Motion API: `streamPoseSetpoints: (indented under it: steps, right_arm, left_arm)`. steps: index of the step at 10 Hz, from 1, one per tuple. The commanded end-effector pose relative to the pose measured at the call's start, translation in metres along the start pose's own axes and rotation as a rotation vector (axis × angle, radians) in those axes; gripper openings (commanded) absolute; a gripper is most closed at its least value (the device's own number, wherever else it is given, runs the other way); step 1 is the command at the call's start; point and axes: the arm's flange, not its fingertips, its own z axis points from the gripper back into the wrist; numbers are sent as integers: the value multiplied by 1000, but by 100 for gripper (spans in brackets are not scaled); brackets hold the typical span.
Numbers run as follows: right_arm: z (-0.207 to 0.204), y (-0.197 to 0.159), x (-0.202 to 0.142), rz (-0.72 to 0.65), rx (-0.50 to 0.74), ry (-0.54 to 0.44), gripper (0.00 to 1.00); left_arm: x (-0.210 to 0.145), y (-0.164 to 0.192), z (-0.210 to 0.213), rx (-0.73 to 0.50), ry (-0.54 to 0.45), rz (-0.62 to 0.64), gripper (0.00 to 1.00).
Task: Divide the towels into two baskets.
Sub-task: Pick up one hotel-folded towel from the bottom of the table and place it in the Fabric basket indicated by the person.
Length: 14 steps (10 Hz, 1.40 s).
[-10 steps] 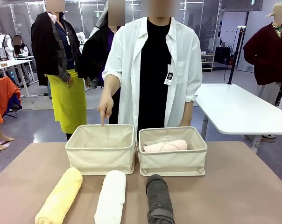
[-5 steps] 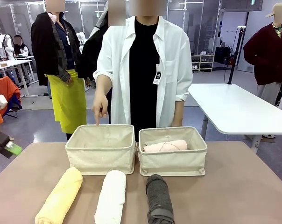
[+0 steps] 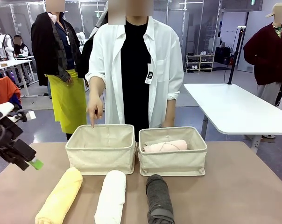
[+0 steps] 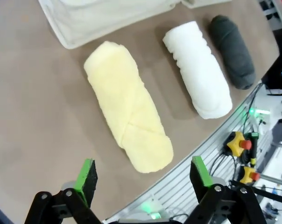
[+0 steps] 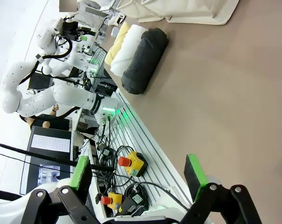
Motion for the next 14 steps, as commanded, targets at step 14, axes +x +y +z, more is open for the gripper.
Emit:
streamPoseSetpoints:
  steps: [14]
  right_arm:
    - [-2, 3, -1, 11, -3, -16, 100]
  left_arm:
    - [-55, -4, -156, 75, 88, 119, 100]
